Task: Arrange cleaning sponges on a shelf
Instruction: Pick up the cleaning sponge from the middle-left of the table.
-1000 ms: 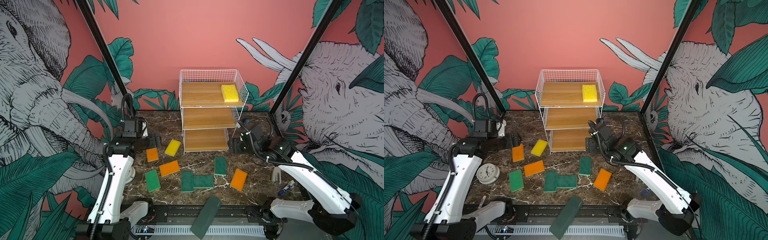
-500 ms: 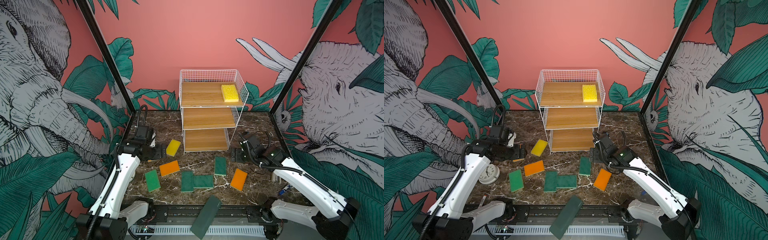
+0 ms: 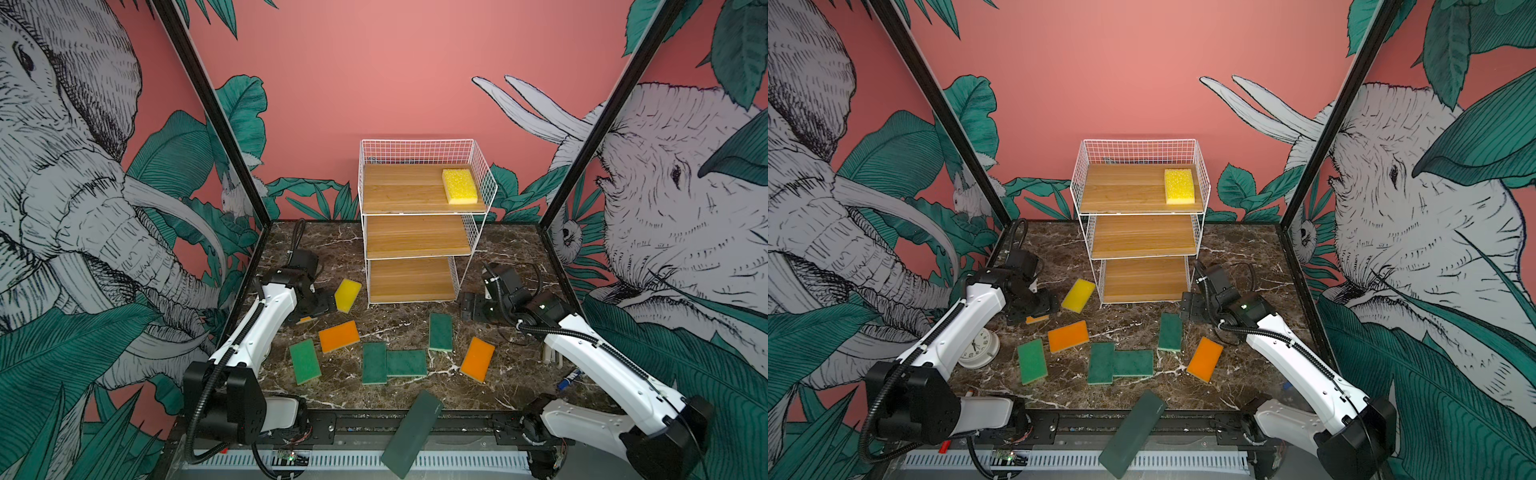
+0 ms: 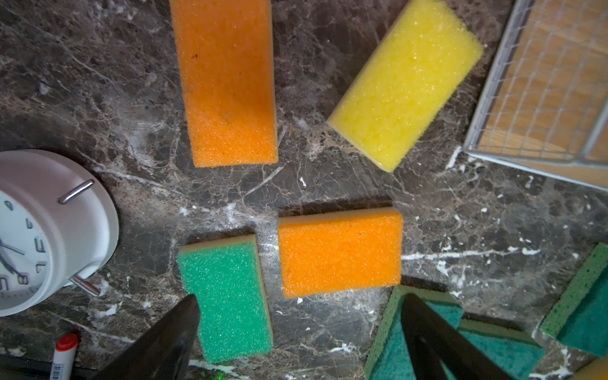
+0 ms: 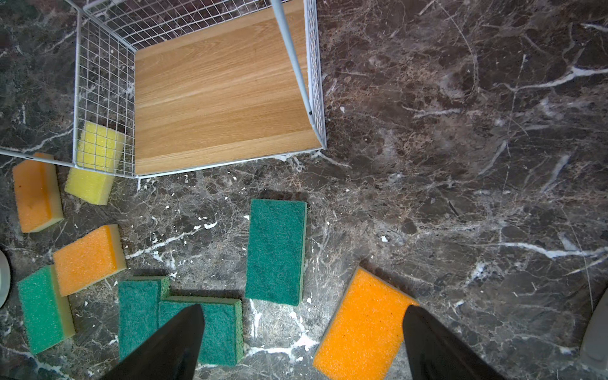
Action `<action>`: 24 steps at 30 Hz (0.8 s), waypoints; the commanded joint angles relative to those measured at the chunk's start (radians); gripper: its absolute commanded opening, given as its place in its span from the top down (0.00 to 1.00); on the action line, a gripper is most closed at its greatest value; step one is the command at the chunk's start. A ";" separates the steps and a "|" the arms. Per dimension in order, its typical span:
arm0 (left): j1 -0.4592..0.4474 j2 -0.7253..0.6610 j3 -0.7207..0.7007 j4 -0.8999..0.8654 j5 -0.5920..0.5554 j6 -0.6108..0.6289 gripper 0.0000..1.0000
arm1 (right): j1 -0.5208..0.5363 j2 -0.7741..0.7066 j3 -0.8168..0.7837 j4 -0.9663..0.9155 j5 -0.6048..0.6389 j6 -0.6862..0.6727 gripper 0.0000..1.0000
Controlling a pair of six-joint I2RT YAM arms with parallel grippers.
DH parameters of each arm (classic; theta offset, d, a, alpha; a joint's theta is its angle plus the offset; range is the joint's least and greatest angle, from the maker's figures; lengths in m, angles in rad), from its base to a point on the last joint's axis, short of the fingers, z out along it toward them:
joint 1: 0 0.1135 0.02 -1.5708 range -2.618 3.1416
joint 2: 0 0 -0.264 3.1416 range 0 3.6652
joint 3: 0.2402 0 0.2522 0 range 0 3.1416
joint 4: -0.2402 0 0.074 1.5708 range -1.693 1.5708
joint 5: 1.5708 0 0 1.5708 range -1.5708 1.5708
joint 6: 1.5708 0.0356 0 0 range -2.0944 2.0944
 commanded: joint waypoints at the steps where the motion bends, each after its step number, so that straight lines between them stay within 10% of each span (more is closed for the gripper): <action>1: 0.042 0.009 -0.031 0.037 -0.015 -0.006 0.02 | -0.023 -0.008 -0.018 0.035 -0.043 -0.022 0.03; 24: 0.174 0.242 -0.039 0.147 0.007 0.211 0.01 | -0.076 -0.017 -0.107 0.106 -0.108 0.039 0.03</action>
